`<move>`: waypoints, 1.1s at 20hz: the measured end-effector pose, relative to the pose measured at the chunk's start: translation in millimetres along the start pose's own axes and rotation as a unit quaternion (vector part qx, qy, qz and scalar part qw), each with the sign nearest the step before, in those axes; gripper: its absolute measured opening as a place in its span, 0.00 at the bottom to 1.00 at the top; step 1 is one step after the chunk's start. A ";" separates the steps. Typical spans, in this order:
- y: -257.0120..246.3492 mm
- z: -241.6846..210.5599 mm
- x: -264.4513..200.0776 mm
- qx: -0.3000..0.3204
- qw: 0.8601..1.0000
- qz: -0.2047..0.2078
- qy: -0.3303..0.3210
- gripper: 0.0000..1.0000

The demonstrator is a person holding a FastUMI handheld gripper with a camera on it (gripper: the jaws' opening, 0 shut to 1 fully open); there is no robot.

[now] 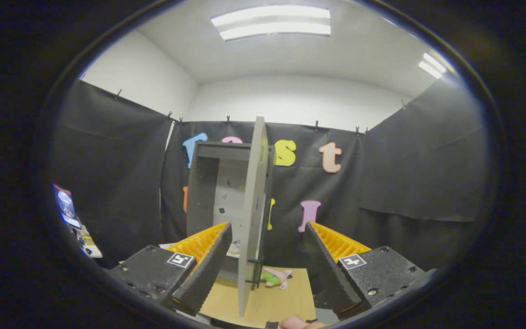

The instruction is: Open the shoe cabinet door, grab the shoes and put them into the shoe cabinet, then close the shoe cabinet door.

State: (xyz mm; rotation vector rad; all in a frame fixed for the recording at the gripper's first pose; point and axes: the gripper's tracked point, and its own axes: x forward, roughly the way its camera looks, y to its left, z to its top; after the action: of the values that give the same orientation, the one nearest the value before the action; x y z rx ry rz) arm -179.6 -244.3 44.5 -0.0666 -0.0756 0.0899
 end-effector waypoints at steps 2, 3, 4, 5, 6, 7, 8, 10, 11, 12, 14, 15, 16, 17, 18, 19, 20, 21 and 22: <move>-32.0 -17.5 -9.2 0.002 1.000 -0.016 0.005 1.00; -49.1 -27.5 -13.7 0.004 1.000 -0.023 0.006 1.00; -61.8 -36.4 -11.3 0.005 0.999 -0.032 0.009 1.00; -78.5 -48.9 -7.5 0.005 0.999 -0.041 0.014 1.00; -94.1 -63.2 -1.1 0.006 0.999 -0.048 0.023 1.00; -107.5 -71.7 4.8 0.012 0.998 -0.057 0.025 1.00; -120.4 -82.0 11.3 0.013 0.997 -0.063 0.030 1.00; -138.0 -108.7 28.8 -0.003 0.997 -0.064 0.049 1.00; -147.9 -120.5 38.5 -0.016 0.996 -0.064 0.060 1.00; -156.0 -136.1 49.4 -0.027 0.995 -0.064 0.074 1.00; -169.4 -166.9 66.1 -0.018 0.992 -0.064 0.105 1.00; -170.0 -179.6 74.0 0.003 0.992 -0.058 0.116 1.00; -167.7 -189.5 82.5 0.026 0.991 -0.050 0.120 1.00; -164.2 -199.6 91.8 0.050 0.990 -0.041 0.124 1.00; -162.9 -207.8 97.5 0.070 0.989 -0.035 0.127 1.00; -160.5 -215.6 103.3 0.083 0.988 -0.031 0.130 1.00; -155.2 -222.1 114.8 0.090 0.987 -0.027 0.131 1.00; -151.2 -224.5 125.8 0.094 0.987 -0.024 0.130 1.00; -145.0 -227.0 138.0 0.096 0.987 -0.020 0.128 1.00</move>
State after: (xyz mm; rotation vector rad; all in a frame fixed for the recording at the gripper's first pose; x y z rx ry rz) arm -12.1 -390.0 -161.3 0.1158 0.1889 0.0469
